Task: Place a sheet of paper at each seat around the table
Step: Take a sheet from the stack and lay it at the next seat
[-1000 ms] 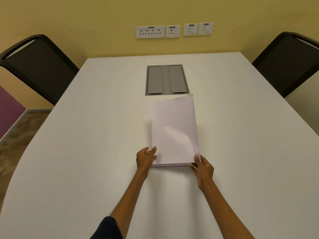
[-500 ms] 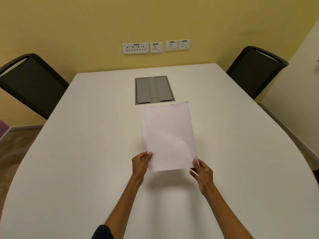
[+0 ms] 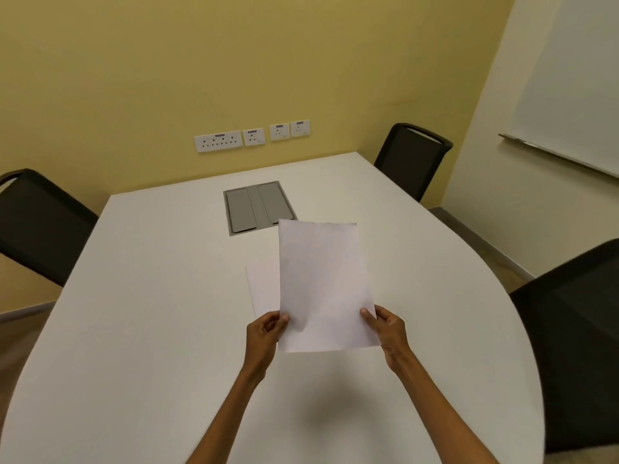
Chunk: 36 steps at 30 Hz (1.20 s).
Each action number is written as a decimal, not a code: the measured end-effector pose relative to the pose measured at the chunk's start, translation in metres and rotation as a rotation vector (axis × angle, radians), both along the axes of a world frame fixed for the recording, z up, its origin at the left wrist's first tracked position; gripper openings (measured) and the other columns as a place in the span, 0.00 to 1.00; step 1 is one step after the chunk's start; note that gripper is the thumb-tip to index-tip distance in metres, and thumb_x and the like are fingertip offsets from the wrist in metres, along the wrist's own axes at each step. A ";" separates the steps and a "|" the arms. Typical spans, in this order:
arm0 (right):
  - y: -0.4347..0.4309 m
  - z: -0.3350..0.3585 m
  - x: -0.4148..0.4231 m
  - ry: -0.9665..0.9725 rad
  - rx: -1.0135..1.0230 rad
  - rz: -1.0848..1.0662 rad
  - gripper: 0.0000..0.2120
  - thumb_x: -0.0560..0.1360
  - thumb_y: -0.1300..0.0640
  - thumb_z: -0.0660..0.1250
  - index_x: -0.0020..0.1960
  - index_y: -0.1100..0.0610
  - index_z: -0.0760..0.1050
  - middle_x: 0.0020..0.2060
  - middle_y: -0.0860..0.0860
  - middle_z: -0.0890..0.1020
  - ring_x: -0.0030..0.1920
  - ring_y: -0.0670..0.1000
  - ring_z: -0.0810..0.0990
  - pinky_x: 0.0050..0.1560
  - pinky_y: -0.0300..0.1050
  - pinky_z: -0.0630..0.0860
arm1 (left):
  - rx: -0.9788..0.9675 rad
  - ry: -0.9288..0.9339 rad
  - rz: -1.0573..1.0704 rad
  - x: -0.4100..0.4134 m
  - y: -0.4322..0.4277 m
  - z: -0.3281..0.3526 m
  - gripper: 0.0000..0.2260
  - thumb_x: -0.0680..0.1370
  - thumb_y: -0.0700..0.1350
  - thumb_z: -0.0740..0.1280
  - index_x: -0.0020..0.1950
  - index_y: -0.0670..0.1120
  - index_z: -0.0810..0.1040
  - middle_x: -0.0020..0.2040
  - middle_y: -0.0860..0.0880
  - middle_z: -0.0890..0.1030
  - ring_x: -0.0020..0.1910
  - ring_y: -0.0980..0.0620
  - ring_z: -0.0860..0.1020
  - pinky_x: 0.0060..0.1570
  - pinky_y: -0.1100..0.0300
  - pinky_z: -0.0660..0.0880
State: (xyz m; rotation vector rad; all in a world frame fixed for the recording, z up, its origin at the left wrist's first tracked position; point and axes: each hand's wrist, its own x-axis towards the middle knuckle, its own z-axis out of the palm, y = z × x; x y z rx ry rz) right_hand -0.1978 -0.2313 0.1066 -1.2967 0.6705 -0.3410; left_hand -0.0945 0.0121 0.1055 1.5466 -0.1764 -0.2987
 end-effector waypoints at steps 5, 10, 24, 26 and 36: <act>-0.010 0.024 -0.057 -0.033 -0.057 -0.065 0.10 0.72 0.58 0.74 0.52 0.61 0.83 0.43 0.50 0.86 0.40 0.45 0.82 0.39 0.33 0.77 | -0.003 -0.004 -0.099 -0.044 -0.016 0.021 0.04 0.78 0.44 0.70 0.50 0.47 0.83 0.45 0.48 0.87 0.44 0.52 0.85 0.39 0.64 0.80; -0.022 0.041 -0.138 -0.074 -0.093 -0.066 0.05 0.74 0.61 0.72 0.49 0.58 0.82 0.42 0.49 0.87 0.42 0.48 0.84 0.44 0.39 0.81 | -0.031 -0.025 -0.123 -0.112 -0.038 0.044 0.07 0.79 0.48 0.67 0.49 0.44 0.77 0.44 0.47 0.87 0.39 0.55 0.84 0.33 0.66 0.76; -0.054 0.106 -0.383 -0.119 -0.224 -0.329 0.03 0.73 0.60 0.73 0.47 0.57 0.81 0.45 0.56 0.85 0.43 0.54 0.85 0.43 0.47 0.83 | -0.171 -0.120 -0.178 -0.341 -0.109 0.103 0.03 0.80 0.46 0.66 0.53 0.50 0.77 0.40 0.54 0.87 0.38 0.58 0.84 0.34 0.65 0.78; -0.065 0.113 -0.405 -0.129 -0.258 -0.356 0.03 0.74 0.60 0.73 0.47 0.58 0.80 0.43 0.54 0.85 0.41 0.52 0.83 0.38 0.41 0.81 | -0.170 -0.140 -0.191 -0.359 -0.125 0.108 0.05 0.80 0.46 0.66 0.55 0.49 0.78 0.41 0.55 0.86 0.39 0.60 0.83 0.36 0.66 0.78; -0.167 0.120 -0.468 -0.124 -0.248 -0.484 0.03 0.73 0.59 0.73 0.45 0.53 0.80 0.43 0.51 0.85 0.43 0.53 0.83 0.44 0.45 0.81 | -0.158 -0.138 -0.260 -0.407 -0.245 0.118 0.07 0.80 0.46 0.65 0.57 0.48 0.79 0.50 0.54 0.83 0.46 0.58 0.81 0.39 0.68 0.78</act>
